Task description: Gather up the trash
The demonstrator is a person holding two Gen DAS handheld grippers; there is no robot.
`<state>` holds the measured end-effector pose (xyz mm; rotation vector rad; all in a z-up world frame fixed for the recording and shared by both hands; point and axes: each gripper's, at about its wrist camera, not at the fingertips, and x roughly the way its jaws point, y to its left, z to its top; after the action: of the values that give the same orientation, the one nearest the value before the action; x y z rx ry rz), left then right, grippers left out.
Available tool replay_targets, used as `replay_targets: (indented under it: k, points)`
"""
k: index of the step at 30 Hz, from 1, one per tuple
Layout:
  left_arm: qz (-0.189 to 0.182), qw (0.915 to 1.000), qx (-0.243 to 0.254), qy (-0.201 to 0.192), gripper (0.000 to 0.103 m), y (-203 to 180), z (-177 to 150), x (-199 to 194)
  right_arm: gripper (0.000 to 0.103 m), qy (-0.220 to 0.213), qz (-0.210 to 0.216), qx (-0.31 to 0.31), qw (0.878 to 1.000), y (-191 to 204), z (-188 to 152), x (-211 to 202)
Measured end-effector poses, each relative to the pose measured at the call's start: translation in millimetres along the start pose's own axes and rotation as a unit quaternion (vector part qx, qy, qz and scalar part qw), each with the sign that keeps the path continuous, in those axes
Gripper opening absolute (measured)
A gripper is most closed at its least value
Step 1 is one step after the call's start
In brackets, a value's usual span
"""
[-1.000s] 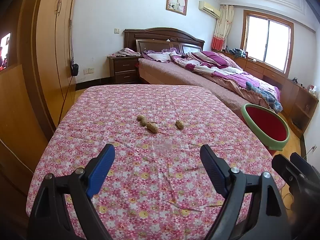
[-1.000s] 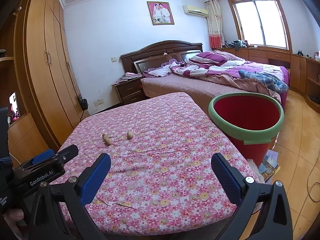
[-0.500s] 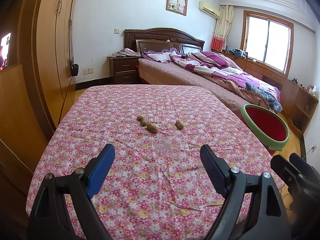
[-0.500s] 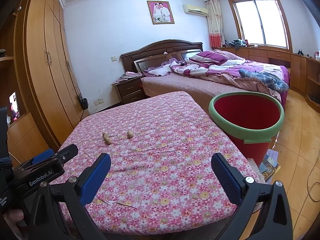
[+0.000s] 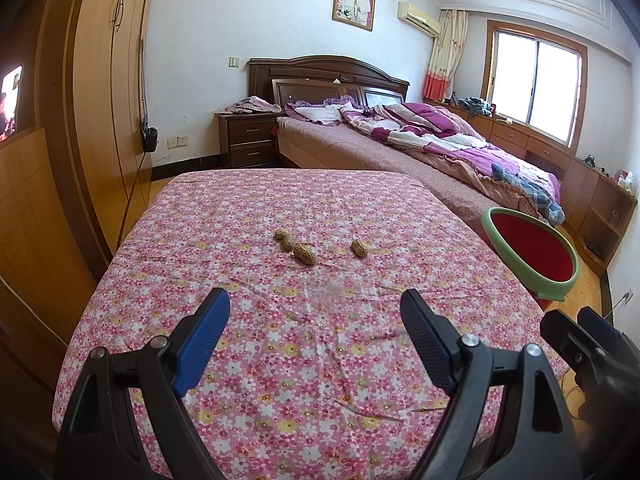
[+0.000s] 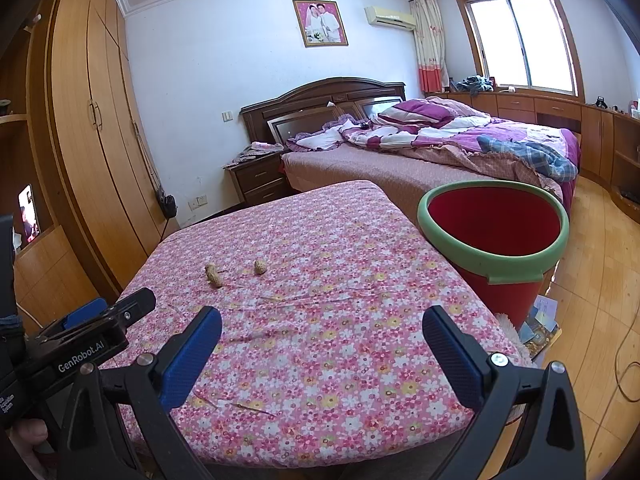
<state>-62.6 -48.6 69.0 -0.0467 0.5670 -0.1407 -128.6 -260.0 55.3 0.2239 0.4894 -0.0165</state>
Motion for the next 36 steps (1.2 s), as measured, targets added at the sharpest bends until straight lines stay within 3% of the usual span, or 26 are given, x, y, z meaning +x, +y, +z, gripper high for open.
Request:
replay_targets:
  k: [36]
  points:
    - [0.0,1.0,0.0,0.0,0.086,0.0,-0.1,-0.3,0.102,0.002,0.0,0.001,1.0,1.1,-2.4,0.3]
